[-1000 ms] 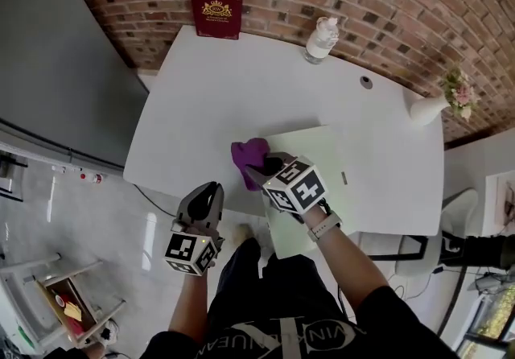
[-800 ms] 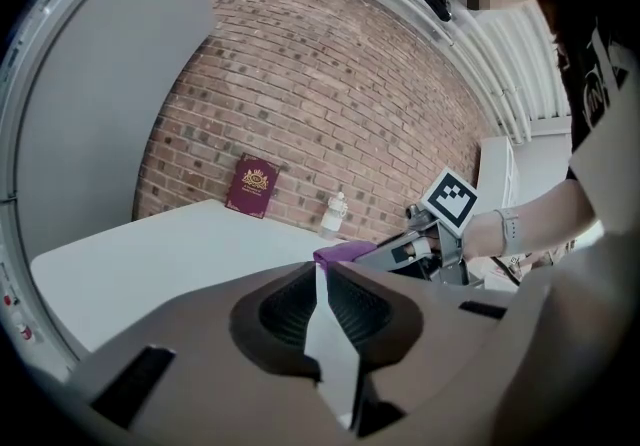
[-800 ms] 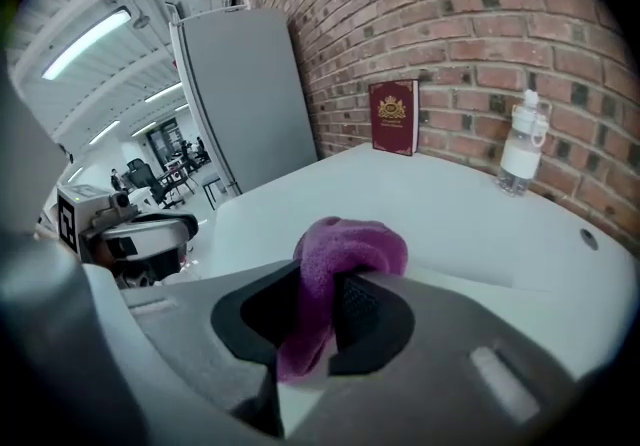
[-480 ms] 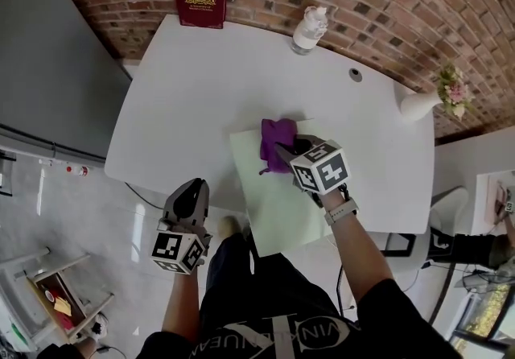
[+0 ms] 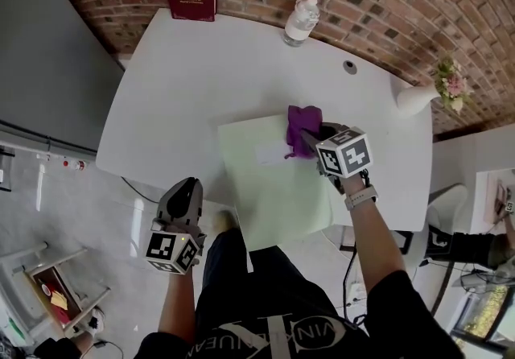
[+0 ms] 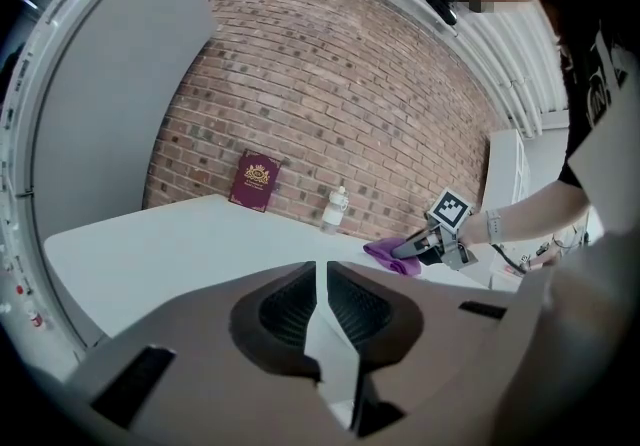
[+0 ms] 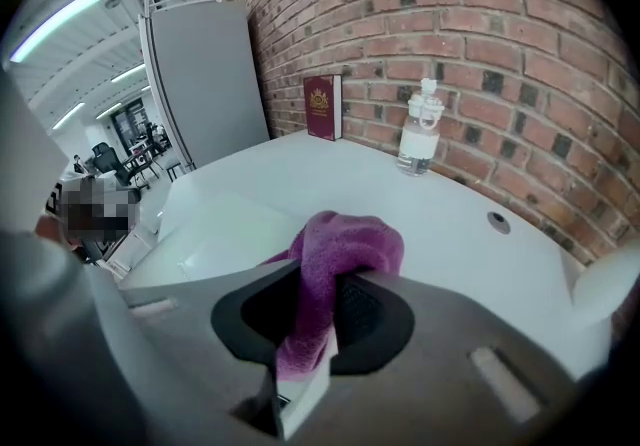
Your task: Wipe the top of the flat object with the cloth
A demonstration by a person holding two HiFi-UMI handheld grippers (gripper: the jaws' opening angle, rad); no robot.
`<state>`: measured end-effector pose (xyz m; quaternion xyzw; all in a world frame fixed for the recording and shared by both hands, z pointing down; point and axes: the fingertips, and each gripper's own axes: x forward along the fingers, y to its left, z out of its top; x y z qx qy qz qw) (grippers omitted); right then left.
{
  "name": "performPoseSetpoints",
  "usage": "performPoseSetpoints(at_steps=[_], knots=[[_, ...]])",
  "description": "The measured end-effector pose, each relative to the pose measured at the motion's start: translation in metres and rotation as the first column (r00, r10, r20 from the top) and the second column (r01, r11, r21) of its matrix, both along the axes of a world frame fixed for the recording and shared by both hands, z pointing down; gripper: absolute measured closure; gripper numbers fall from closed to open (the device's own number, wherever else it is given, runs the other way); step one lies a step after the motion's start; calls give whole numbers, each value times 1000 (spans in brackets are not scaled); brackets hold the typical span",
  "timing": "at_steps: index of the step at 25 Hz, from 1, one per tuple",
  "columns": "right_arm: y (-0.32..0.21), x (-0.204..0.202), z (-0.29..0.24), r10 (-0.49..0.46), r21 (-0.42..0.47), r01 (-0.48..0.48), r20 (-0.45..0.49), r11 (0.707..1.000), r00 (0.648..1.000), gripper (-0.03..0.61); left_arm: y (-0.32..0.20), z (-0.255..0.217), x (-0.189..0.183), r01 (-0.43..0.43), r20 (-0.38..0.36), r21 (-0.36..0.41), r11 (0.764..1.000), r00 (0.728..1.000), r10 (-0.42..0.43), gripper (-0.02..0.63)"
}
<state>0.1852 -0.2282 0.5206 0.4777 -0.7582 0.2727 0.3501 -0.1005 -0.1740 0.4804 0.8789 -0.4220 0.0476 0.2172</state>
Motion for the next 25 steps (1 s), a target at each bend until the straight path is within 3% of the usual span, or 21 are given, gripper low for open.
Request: performPoseSetpoints(at_steps=[7, 9, 11, 17, 21, 25], knots=[[8, 39, -1, 33, -3, -34, -106, 999, 994, 517, 11, 3, 4, 1, 5, -7, 1000, 1000, -1, 580], [12, 47, -11, 47, 37, -42, -166, 998, 985, 517, 12, 2, 5, 0, 5, -2, 1000, 1000, 0, 580], [18, 39, -27, 50, 90, -37, -151, 995, 987, 517, 12, -1, 6, 1, 2, 5, 1000, 1000, -1, 580], [50, -60, -68, -71, 148, 55, 107, 988, 992, 517, 5, -16, 10, -1, -2, 40, 999, 1000, 1, 580], [80, -146, -70, -203, 121, 177, 251, 977, 946, 517, 1, -28, 9, 14, -11, 64, 998, 1000, -13, 580], [104, -209, -51, -308, 67, 302, 305, 951, 901, 517, 3, -28, 4, 35, -11, 63, 997, 999, -35, 580]])
